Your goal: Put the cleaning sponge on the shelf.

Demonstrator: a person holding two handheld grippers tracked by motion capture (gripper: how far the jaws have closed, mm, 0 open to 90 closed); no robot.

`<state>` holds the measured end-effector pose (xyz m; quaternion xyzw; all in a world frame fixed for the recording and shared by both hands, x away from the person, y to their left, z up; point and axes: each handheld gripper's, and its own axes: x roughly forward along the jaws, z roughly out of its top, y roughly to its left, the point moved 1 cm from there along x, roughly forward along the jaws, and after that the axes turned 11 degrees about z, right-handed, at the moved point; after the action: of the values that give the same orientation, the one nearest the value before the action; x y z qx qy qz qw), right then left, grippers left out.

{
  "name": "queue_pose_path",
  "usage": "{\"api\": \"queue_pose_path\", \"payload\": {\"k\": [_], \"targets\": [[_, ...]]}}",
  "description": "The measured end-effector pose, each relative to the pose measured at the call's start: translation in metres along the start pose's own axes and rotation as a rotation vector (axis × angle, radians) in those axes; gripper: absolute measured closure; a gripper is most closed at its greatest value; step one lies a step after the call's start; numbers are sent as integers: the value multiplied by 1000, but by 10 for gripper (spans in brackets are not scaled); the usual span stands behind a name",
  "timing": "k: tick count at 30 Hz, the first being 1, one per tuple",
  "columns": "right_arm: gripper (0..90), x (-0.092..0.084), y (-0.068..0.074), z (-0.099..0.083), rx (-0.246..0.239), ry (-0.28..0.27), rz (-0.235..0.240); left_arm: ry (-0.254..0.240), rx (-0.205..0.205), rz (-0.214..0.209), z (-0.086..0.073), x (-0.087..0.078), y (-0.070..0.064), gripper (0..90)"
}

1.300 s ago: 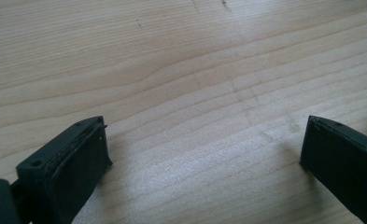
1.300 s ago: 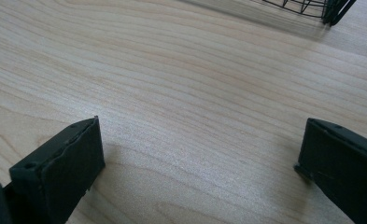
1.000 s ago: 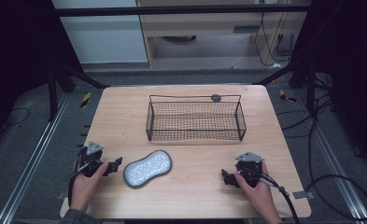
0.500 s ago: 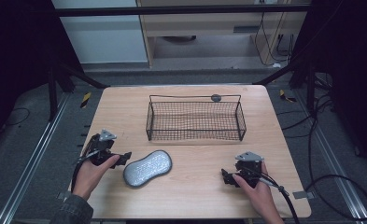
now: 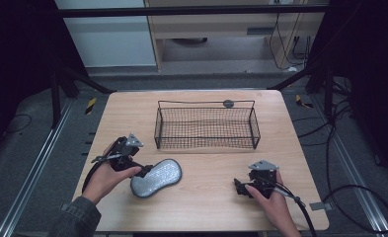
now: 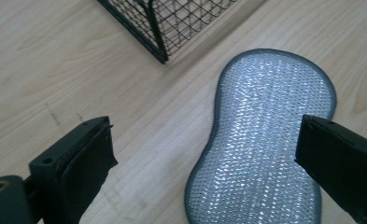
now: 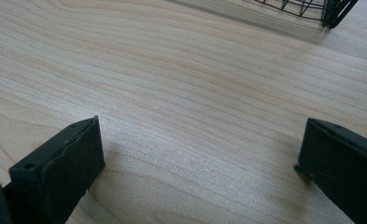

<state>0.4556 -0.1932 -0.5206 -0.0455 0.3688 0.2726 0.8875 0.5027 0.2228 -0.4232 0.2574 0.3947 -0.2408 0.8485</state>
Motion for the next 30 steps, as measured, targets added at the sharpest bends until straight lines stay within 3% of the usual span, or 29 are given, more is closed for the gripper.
{"api": "queue_pose_path", "payload": {"k": [3, 5, 8, 11, 16, 30], "targets": [[3, 0, 0, 0, 0, 0, 0, 21, 24, -5, 2, 2, -4, 38], [3, 0, 0, 0, 0, 0, 0, 49, 70, -29, 5, 5, -11, 40], [4, 0, 0, 0, -1, 0, 0, 63, 84, -41, 7, 8, -15, 40], [4, 0, 0, 0, 5, 1, 3, 104, 117, -87, 5, 17, -25, 37], [4, -1, 1, 0, 11, 5, 15, 152, 155, -100, 2, 30, -34, 39], [4, -1, 0, 0, -9, 9, 12, 179, 189, -135, 3, 40, -43, 38]]}}
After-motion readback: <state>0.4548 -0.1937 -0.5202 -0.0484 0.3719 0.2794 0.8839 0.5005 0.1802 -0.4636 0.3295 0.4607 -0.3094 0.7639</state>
